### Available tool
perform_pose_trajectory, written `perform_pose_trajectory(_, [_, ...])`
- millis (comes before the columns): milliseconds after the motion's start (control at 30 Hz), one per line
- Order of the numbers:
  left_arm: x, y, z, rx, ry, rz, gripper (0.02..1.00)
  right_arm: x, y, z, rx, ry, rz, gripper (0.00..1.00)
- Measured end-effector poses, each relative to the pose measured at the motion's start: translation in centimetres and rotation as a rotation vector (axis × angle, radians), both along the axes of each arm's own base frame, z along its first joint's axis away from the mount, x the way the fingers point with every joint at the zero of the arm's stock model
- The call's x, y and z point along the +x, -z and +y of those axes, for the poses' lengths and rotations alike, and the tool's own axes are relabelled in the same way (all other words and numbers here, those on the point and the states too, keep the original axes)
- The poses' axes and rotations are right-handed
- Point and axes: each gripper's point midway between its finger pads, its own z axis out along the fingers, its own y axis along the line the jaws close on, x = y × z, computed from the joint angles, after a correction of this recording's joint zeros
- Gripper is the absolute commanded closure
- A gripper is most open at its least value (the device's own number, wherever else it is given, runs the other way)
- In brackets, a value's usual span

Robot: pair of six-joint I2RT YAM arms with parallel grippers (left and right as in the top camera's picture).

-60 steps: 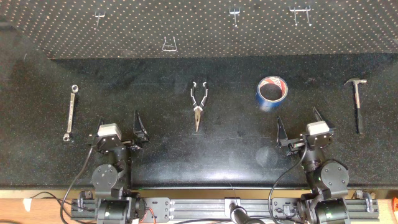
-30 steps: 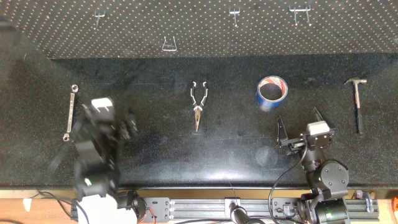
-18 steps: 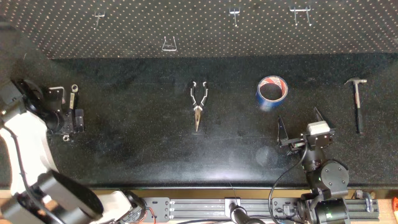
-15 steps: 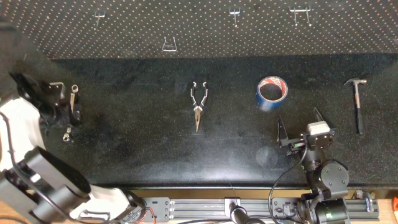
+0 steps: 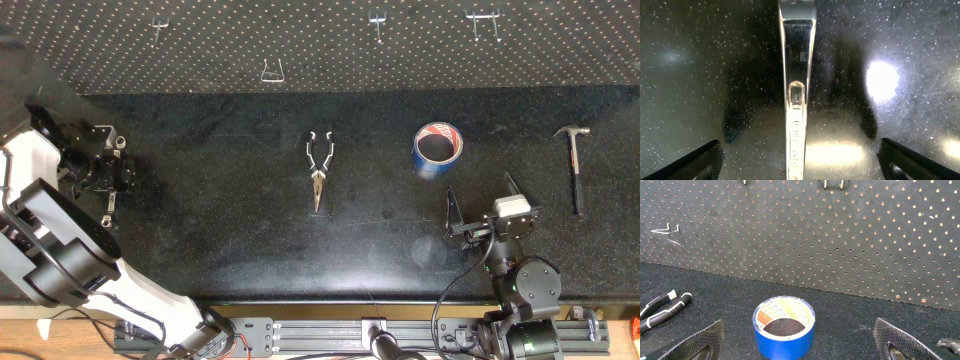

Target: Place Tools Onto Pegboard

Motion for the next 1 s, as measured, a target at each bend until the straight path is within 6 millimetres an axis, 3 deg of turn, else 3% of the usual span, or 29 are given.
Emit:
perform_pose_trajectory(267, [0.6,0.6,0.1,-0.01,0.008,-0.016,0.018,0.0,0.0,0.0,0.0,0.0,0.0,0.025])
perform_pose_trajectory(333, [0.7,0.6,0.1,-0.008,0.008,-0.02,0.726,0.0,0.0,0.0,0.0,0.0,0.0,0.025])
perform_pose_trajectory(367, [0.8,0.6,0.2,-0.005,0.012,-0.023,0.899,0.0,0.0,0.0,0.0,0.0,0.0,0.025])
perform_pose_trajectory(400, [0.7,0.6,0.2,-0.006,0.012,-0.022,0.989,0.0,0.0,0.0,0.0,0.0,0.0,0.025])
perform_pose_trajectory(633, [0.7,0.5,-0.5,-0.03,-0.019,-0.012,0.991,0.0,0.0,0.0,0.0,0.0,0.0,0.025])
perform_pose_trajectory(700, [1.5,0.0,-0.3,-0.013,-0.057,-0.046,0.989,0.0,0.0,0.0,0.0,0.0,0.0,0.025])
perform_pose_trajectory(767, [3.2,-7.7,0.8,0.108,-0.144,-0.251,0.989,0.0,0.0,0.0,0.0,0.0,0.0,0.025])
perform_pose_trajectory(800, [3.1,-11.6,0.6,0.162,-0.157,-0.342,0.991,0.0,0.0,-0.1,-0.001,0.003,0.001,0.025])
perform_pose_trajectory(833, [2.2,-17.3,-0.3,0.24,-0.159,-0.467,0.991,0.0,0.0,-0.1,-0.001,0.003,0.001,0.025])
perform_pose_trajectory(867, [1.6,-20.4,-1.0,0.295,-0.153,-0.549,0.989,0.0,0.0,-0.1,-0.001,0.004,0.001,0.025])
perform_pose_trajectory(900, [0.2,-21.2,-4.2,0.293,-0.11,-0.575,0.989,0.0,0.0,-0.1,-0.001,0.006,0.001,0.025])
perform_pose_trajectory(933, [0.1,-20.8,-6.9,0.271,-0.052,-0.586,0.991,0.0,0.0,-0.1,-0.001,0.006,0.001,0.025])
perform_pose_trajectory(967, [0.3,-20.0,-9.8,0.233,-0.012,-0.609,0.991,0.0,0.0,-0.1,-0.001,0.006,0.001,0.025])
perform_pose_trajectory(1000, [1.2,-20.7,-11.0,0.234,-0.019,-0.691,0.989,0.0,0.0,-0.1,-0.001,0.006,0.001,0.025])
